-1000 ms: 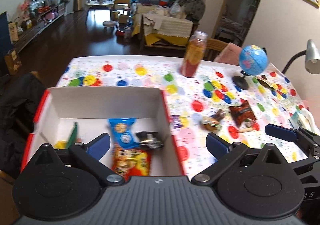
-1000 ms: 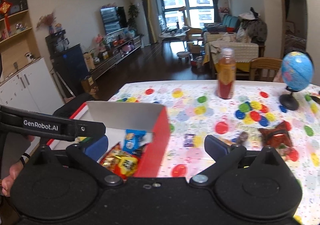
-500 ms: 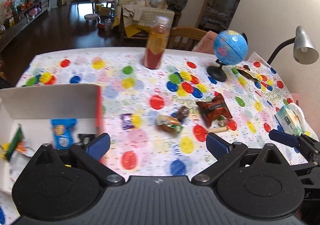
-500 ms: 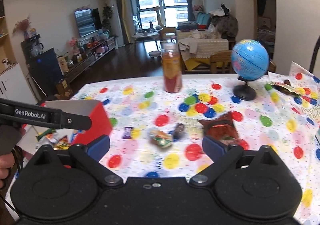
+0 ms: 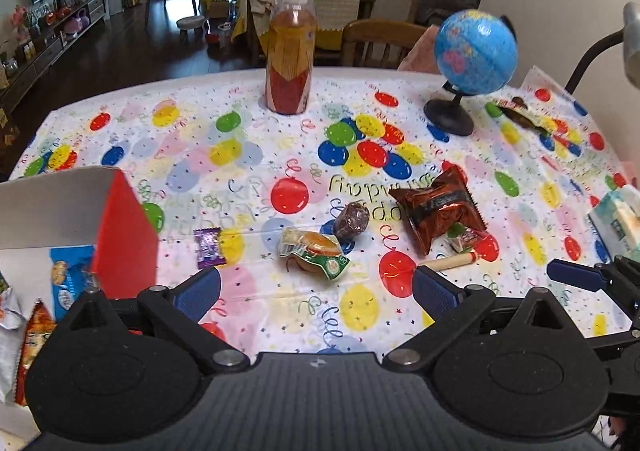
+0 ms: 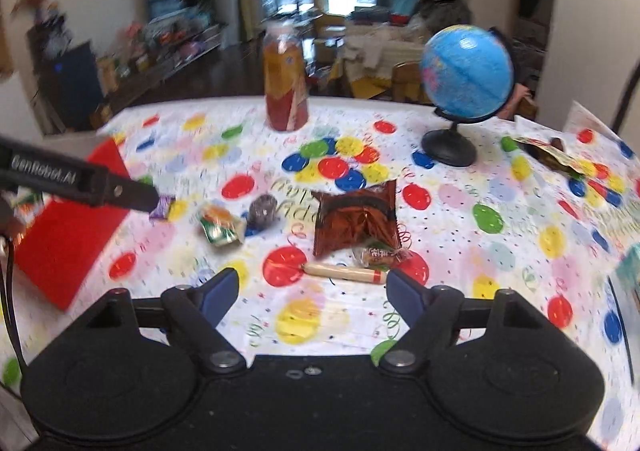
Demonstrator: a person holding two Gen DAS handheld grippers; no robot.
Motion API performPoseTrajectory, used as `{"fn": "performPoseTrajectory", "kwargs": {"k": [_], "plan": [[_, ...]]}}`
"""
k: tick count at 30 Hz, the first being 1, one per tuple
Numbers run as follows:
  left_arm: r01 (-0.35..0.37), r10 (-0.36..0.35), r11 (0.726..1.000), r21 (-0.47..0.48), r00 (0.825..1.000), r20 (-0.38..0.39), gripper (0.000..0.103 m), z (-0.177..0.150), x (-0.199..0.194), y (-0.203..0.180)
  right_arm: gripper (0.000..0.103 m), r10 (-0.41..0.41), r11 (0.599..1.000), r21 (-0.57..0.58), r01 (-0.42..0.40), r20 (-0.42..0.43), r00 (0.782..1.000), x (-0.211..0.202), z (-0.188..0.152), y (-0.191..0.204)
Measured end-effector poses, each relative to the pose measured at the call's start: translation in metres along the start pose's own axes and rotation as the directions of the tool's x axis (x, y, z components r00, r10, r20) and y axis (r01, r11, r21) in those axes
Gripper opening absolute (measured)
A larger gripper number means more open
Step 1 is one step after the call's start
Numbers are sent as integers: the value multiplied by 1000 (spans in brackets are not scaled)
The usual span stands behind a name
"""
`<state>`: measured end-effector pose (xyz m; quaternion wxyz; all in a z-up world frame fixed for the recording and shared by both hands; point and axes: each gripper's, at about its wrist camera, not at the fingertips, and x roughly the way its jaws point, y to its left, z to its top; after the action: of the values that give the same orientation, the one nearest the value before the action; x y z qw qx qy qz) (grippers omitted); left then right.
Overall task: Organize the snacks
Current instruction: 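Lift both tools out of the box back over the remaining snacks, then grasp the wrapped bread roll with left tool while right tool grasps wooden stick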
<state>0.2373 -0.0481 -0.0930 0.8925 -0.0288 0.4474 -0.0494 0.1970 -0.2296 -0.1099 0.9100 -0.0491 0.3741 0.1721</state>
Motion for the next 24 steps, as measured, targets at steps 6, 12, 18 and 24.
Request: {"fn": "performPoseTrajectory", "kwargs": {"k": [6,12,18,24], "plan": [[-38,39,999,12,998,-44,102,6,39,-9,66,52,990,-130,-59,-58,997,37,2,-8],[-59,59,998,7,994,-87,102,12,71,-5,49,80,971,-217,-104,-114,990,75,6,-12],[-43,42,999,-2,991,-126,102,16,92,-1,45,103,929,-339,-151,-156,982,102,12,-7],[-11,8,1000,-18,985,-175,95,21,111,4,44,139,917,-344,-205,-205,969,118,15,-16]]}}
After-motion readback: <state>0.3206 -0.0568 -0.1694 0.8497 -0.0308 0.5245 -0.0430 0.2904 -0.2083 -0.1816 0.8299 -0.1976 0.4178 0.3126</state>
